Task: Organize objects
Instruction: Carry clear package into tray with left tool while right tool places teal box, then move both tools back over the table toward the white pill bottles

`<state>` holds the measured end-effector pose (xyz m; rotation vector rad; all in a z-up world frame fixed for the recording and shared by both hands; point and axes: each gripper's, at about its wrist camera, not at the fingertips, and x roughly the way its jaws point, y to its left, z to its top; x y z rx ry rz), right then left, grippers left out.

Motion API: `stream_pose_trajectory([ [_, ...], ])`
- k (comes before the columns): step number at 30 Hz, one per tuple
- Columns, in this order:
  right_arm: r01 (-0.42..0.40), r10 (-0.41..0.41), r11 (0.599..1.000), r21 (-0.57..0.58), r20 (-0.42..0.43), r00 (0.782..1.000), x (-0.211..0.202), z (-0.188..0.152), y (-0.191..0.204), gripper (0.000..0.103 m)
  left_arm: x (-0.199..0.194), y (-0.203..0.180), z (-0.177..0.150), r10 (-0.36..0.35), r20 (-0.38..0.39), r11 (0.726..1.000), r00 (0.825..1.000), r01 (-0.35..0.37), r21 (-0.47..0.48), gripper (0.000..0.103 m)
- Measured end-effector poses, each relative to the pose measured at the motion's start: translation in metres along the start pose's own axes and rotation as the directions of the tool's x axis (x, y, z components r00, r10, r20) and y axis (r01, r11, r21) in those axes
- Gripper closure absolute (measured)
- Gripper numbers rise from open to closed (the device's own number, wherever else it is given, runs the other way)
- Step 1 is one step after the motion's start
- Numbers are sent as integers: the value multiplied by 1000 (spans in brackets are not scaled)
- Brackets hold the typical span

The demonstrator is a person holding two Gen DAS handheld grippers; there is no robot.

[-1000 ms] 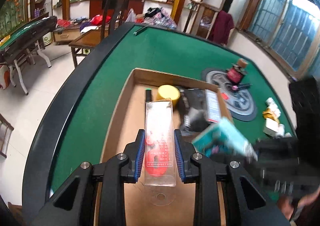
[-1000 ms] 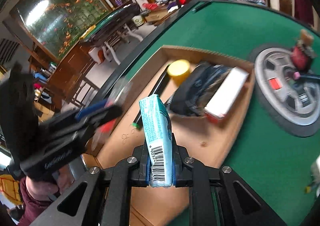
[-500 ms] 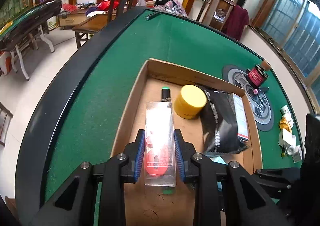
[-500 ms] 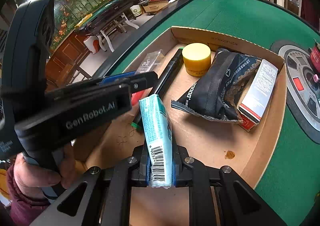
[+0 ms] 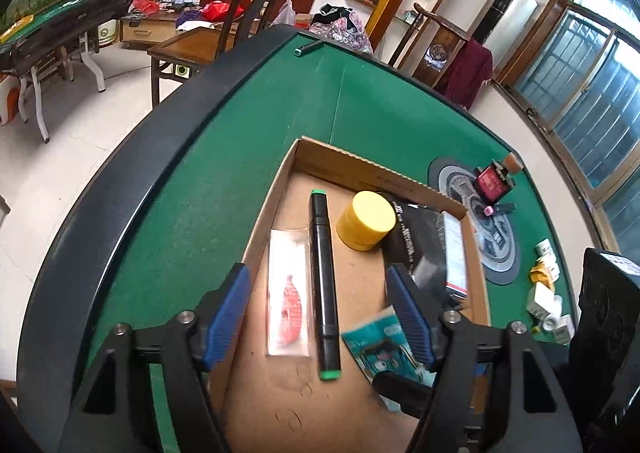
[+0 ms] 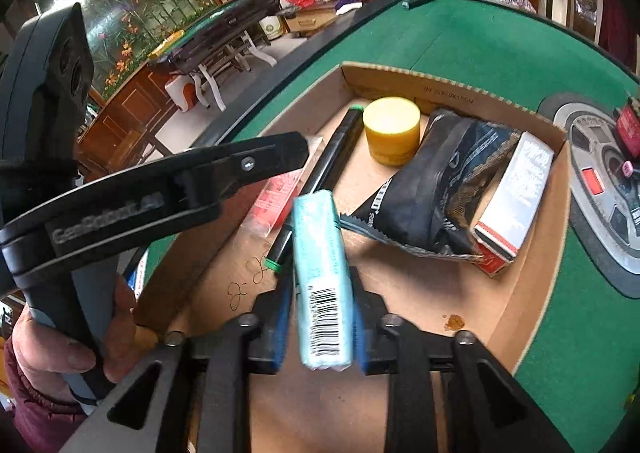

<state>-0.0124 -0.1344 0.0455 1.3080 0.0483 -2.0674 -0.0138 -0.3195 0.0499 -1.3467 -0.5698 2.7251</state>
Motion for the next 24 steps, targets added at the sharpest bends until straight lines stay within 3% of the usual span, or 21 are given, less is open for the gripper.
stream_pose_trajectory([
  [3, -15, 16, 1000, -6, 47, 999, -18, -1, 2, 41, -13, -3, -3, -17, 7, 1000, 1000, 17, -19, 30],
  [8, -13, 15, 1000, -26, 98, 995, -58, -8, -2, 36, -44, -14, -12, -66, 33, 997, 997, 67, -37, 30],
  [13, 103, -101, 995, -12, 114, 988, -113, -18, -32, 21, -94, -39, -19, -135, 99, 991, 986, 134, 15, 27],
  [17, 206, -213, 975, 88, 85, 973, -168, -31, -89, 14, -140, -70, -23, -203, 169, 978, 964, 192, 80, 26],
  [19, 272, -284, 945, 181, 45, 958, -200, -39, -120, 11, -164, -87, -27, -248, 202, 967, 947, 228, 117, 25],
  [21, 269, -306, 925, 269, 108, 946, -250, -57, -148, 11, -188, -105, -30, -285, 245, 954, 927, 252, 161, 23],
  [24, 315, -405, 878, 361, 208, 890, -324, -78, -170, 11, -220, -135, -30, -317, 309, 938, 897, 248, 244, 18],
])
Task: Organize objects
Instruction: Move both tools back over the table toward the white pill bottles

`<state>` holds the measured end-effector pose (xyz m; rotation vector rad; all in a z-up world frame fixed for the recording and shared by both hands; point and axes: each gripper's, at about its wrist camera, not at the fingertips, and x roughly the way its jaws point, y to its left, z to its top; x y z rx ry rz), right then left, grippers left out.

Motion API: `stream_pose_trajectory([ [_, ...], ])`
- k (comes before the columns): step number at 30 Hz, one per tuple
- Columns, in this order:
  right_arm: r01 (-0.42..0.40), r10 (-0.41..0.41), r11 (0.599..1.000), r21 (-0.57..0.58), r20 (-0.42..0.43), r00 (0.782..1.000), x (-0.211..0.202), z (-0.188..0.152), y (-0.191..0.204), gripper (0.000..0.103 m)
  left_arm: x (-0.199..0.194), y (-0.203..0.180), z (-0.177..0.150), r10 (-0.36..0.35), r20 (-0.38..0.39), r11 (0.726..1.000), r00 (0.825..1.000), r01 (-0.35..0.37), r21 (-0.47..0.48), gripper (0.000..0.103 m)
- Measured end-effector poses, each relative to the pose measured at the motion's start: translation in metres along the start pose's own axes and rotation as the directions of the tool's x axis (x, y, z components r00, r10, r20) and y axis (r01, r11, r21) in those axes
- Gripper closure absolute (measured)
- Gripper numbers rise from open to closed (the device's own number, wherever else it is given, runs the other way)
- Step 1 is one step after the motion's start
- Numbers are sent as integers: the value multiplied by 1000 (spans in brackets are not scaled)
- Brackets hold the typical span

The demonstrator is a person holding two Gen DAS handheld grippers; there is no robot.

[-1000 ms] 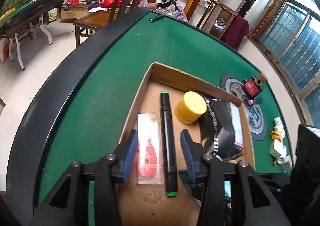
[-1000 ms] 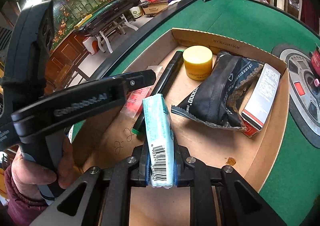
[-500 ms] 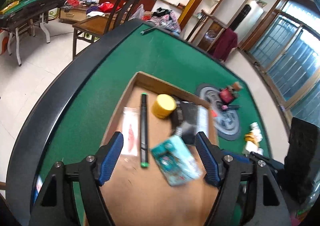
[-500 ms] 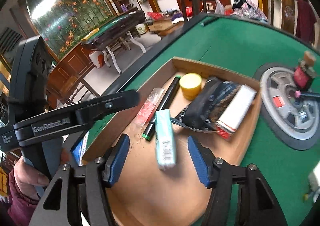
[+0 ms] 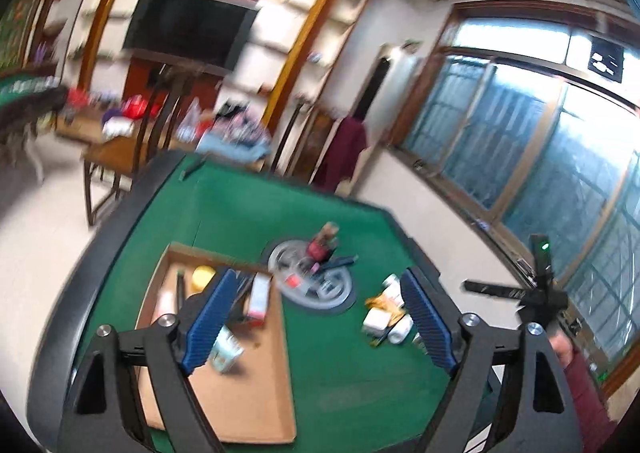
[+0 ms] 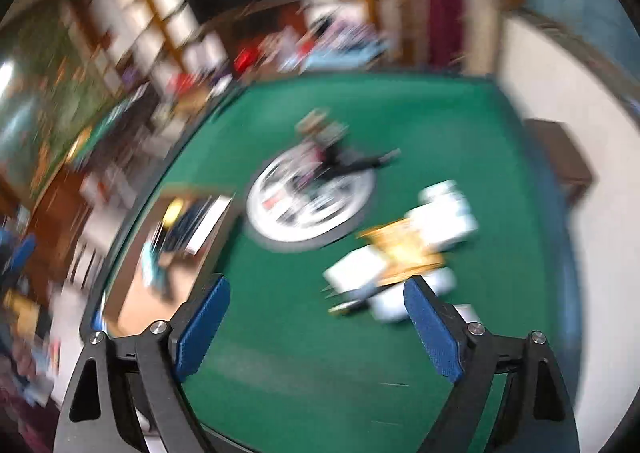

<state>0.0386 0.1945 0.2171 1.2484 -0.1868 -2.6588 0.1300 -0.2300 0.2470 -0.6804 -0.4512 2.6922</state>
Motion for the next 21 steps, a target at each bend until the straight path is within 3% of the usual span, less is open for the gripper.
stream_pose_trajectory([
  [2, 72, -74, 997, 28, 85, 994, -45, 11, -23, 11, -6, -18, 13, -9, 32, 999, 999, 7, 46, 18],
  [4, 212, -209, 977, 5, 177, 962, -94, 28, -34, 11, -8, -33, 29, -16, 46, 996, 999, 12, 85, 17],
  [6, 307, -294, 952, -14, 245, 924, -136, 52, -33, 11, -9, -44, 46, -23, 55, 994, 998, 17, 106, 17],
  [10, 505, -440, 861, -52, 420, 794, -230, 107, -10, 7, -13, -67, 91, 25, 103, 985, 994, -42, 169, 17],
  [13, 559, -457, 829, -31, 539, 708, -295, 149, 18, 0, -10, -85, 126, 113, 148, 964, 983, -145, 224, 12],
  [14, 578, -464, 816, -14, 581, 669, -310, 157, 24, 0, -4, -90, 137, 129, 143, 956, 981, -162, 244, 9],
  [15, 603, -465, 798, 5, 642, 610, -326, 165, 34, 0, 1, -93, 141, 134, 140, 953, 981, -166, 253, 7],
  [16, 606, -437, 795, 4, 697, 569, -337, 170, 40, 0, 8, -97, 142, 139, 137, 951, 981, -171, 259, 7],
  [17, 583, -393, 813, -9, 730, 559, -340, 172, 43, 0, 18, -98, 139, 140, 126, 950, 982, -170, 264, 7],
  [18, 555, -366, 832, -19, 732, 574, -337, 175, 43, 0, 29, -99, 132, 131, 100, 951, 986, -153, 267, 6],
  [19, 525, -357, 851, -23, 709, 609, -328, 178, 38, 0, 42, -99, 124, 113, 70, 956, 991, -128, 264, 6],
  [21, 447, -344, 894, -28, 596, 726, -287, 179, 20, 0, 73, -95, 100, 54, -13, 969, 998, -49, 241, 6],
])
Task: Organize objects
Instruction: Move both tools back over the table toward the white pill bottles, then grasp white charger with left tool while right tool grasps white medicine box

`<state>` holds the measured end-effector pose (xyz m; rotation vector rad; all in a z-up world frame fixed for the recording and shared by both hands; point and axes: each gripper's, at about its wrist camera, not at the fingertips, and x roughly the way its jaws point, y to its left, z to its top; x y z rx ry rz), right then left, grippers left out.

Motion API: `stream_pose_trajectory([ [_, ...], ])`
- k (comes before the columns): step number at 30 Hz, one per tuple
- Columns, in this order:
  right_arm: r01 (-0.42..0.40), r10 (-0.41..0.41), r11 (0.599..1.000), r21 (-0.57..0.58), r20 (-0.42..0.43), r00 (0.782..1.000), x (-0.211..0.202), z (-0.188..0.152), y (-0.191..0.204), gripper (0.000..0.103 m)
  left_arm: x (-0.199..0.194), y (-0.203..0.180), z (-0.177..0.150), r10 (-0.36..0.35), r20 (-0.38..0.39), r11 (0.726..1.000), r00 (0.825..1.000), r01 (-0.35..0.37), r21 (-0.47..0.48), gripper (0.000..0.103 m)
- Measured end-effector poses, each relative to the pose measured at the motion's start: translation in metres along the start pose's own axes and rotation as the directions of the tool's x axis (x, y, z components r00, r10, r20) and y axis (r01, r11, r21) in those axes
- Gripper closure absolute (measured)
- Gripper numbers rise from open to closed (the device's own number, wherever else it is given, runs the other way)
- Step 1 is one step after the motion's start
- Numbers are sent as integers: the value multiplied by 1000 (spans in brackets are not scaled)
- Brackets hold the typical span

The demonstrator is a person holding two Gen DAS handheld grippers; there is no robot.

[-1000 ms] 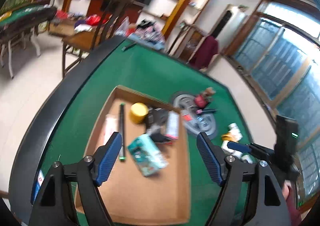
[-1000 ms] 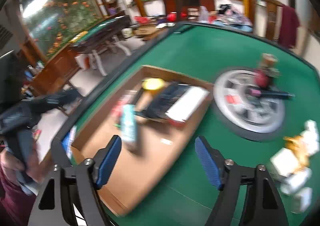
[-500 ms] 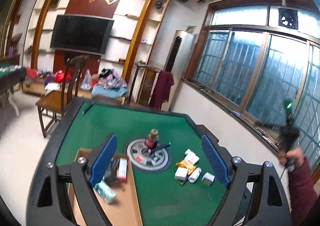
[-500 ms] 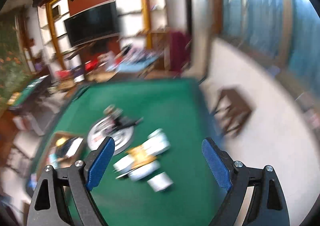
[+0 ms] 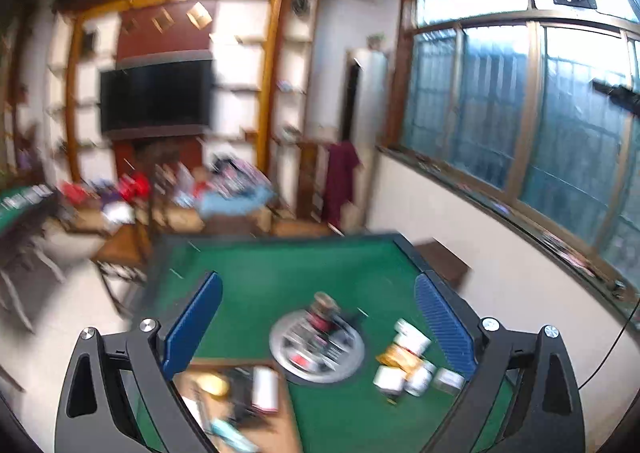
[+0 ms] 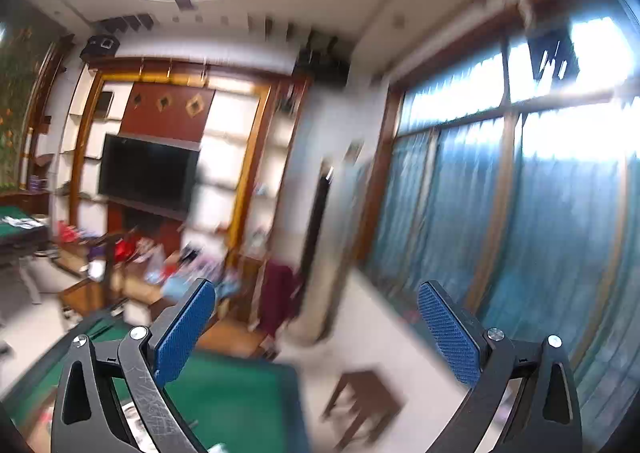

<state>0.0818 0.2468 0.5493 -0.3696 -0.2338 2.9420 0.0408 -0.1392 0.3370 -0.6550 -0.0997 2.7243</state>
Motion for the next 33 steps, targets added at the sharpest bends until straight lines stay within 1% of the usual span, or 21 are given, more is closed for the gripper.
stream_pose_trajectory([
  [1, -34, 36, 999, 19, -69, 997, 19, -18, 3, 0, 17, -2, -14, -36, -36, 999, 999, 35, -14, 6],
  [2, -69, 74, 997, 40, -139, 988, 43, -42, 8, 0, 40, -4, -30, -68, -79, 997, 995, 65, -33, 6],
  [3, -106, 117, 992, 63, -202, 972, 65, -71, 13, 0, 53, -6, -42, -87, -106, 996, 990, 83, -44, 6],
  [4, -135, 152, 987, 85, -237, 960, 83, -97, 18, 0, 71, -10, -57, -104, -136, 994, 985, 97, -54, 6],
  [5, -151, 177, 982, 117, -259, 950, 104, -129, 22, 0, 96, -14, -77, -114, -176, 992, 978, 104, -68, 6],
  [7, -160, 208, 970, 185, -279, 938, 136, -192, 30, 0, 128, -20, -104, -122, -229, 991, 966, 106, -78, 6],
  [9, -191, 272, 942, 276, -295, 916, 167, -254, 37, 0, 159, -32, -137, -118, -283, 992, 952, 100, -76, 6],
  [12, -194, 319, 914, 356, -339, 885, 209, -326, 48, 0, 191, -53, -174, -149, -350, 989, 925, 132, -72, 7],
  [16, -140, 357, 876, 461, -426, 831, 252, -401, 48, 0, 223, -70, -196, -126, -396, 992, 910, 126, -25, 10],
  [17, -133, 366, 866, 482, -429, 826, 254, -413, 43, 0, 231, -74, -201, -125, -404, 991, 906, 131, -14, 10],
  [19, -106, 366, 848, 520, -428, 826, 264, -436, 33, 0, 243, -78, -206, -127, -417, 990, 900, 139, 0, 10],
  [20, -90, 366, 842, 531, -441, 819, 266, -444, 28, 0, 251, -81, -209, -131, -424, 989, 896, 149, 10, 10],
  [22, -87, 396, 822, 563, -455, 797, 272, -453, 20, 0, 261, -83, -213, -124, -430, 988, 894, 151, 28, 10],
  [23, -90, 407, 812, 577, -449, 795, 272, -455, 17, 0, 269, -85, -214, -127, -433, 987, 893, 157, 34, 10],
  [25, -95, 415, 801, 592, -433, 800, 270, -453, 11, 0, 280, -89, -217, -142, -437, 984, 888, 175, 35, 10],
  [27, -102, 414, 802, 588, -424, 806, 271, -451, 12, 0, 291, -92, -222, -154, -454, 981, 878, 191, 36, 10],
  [29, -107, 411, 805, 584, -418, 810, 271, -449, 12, 0, 302, -97, -227, -165, -482, 978, 861, 206, 34, 11],
  [30, -109, 412, 804, 585, -415, 811, 269, -449, 14, 0, 305, -98, -229, -164, -491, 977, 856, 209, 37, 16],
  [31, -113, 416, 802, 587, -413, 810, 270, -448, 14, 0, 308, -101, -231, -163, -503, 976, 848, 213, 43, 30],
  [32, -115, 419, 801, 588, -413, 809, 271, -448, 16, 0, 313, -105, -234, -166, -527, 974, 833, 222, 45, 39],
  [33, -115, 421, 800, 589, -414, 807, 272, -449, 18, 0, 313, -105, -235, -184, -526, 972, 830, 233, 27, 47],
])
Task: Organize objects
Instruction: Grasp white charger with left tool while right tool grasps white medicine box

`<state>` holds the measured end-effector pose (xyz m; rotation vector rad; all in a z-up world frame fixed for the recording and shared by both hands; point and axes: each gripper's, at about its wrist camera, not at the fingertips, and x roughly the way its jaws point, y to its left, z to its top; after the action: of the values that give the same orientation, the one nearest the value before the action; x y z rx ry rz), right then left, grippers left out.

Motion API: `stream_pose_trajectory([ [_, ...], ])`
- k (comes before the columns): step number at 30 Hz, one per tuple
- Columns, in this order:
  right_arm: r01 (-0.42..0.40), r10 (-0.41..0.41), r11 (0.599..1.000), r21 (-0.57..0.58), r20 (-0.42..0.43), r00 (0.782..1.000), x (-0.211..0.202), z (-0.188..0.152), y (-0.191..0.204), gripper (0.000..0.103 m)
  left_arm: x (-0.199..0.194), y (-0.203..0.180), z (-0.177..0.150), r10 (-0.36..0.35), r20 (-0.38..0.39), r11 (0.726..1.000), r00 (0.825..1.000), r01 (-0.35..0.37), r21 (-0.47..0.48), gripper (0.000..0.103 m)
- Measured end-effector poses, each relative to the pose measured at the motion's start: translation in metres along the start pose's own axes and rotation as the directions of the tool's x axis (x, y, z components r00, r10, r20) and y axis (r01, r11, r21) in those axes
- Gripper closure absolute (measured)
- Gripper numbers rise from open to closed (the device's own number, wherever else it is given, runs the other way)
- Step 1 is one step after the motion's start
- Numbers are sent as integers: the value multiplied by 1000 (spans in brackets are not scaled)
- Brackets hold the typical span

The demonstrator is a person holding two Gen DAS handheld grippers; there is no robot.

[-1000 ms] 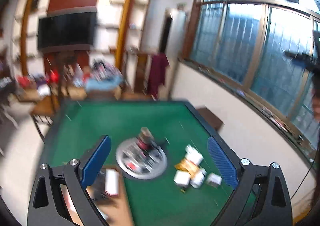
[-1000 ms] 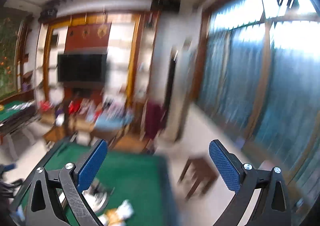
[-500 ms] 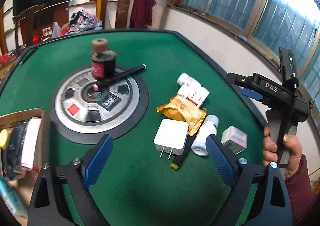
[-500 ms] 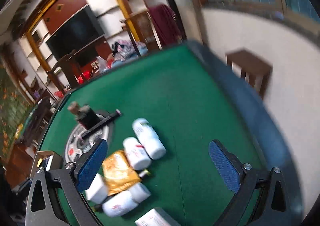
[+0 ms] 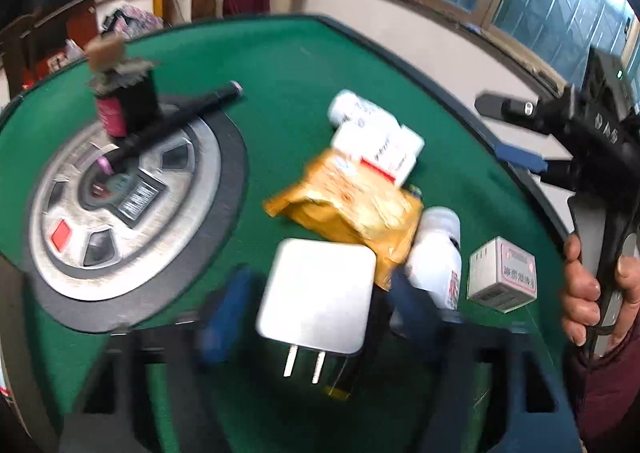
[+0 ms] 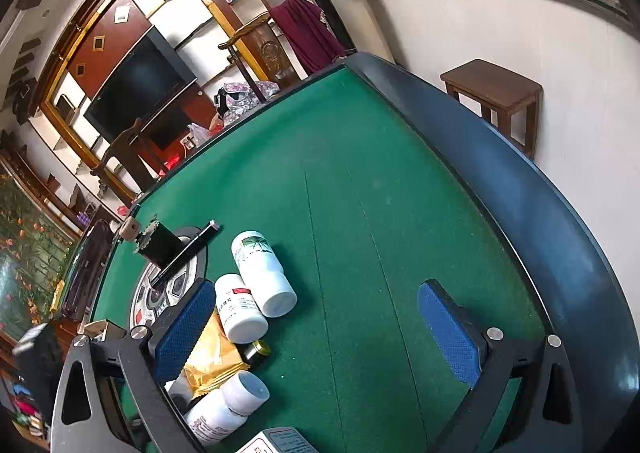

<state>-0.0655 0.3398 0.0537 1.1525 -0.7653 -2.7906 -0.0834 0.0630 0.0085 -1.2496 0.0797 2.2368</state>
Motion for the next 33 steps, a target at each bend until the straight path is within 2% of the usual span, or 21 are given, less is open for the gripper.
stream_pose_trajectory([
  [1, -1, 1, 1000, 1, -4, 1000, 1, -1, 0, 0, 0, 0, 1, 1, 3, 1000, 1000, -1, -9, 59],
  [8, -13, 12, 1000, -16, -40, 999, 9, -4, 3, 0, -17, 6, -10, 16, 37, 995, 999, -13, -95, 60],
  [18, 50, -56, 992, -117, -47, 997, 14, -13, 18, 0, -118, 17, -49, 57, 186, 986, 981, -26, -165, 59],
  [21, 58, -66, 988, -143, -51, 996, 9, -17, 22, 0, -135, 20, -61, 69, 207, 983, 976, -31, -180, 59],
  [24, 25, -46, 977, -212, -95, 994, 1, -30, 32, 0, -148, 27, -76, 69, 214, 981, 974, -27, -194, 59],
  [27, 29, -72, 948, -318, -123, 990, -8, -49, 42, 0, -158, 30, -88, 63, 231, 978, 971, -14, -208, 59],
  [31, 107, -167, 881, -461, -91, 982, -16, -71, 53, 1, -175, 33, -100, 53, 265, 976, 963, 6, -217, 59],
  [32, 137, -198, 858, -495, -74, 977, -17, -76, 56, 3, -181, 33, -103, 55, 275, 976, 960, 6, -218, 59],
  [33, 149, -213, 846, -512, -67, 975, -18, -78, 57, 10, -184, 34, -106, 57, 281, 976, 958, 6, -217, 59],
])
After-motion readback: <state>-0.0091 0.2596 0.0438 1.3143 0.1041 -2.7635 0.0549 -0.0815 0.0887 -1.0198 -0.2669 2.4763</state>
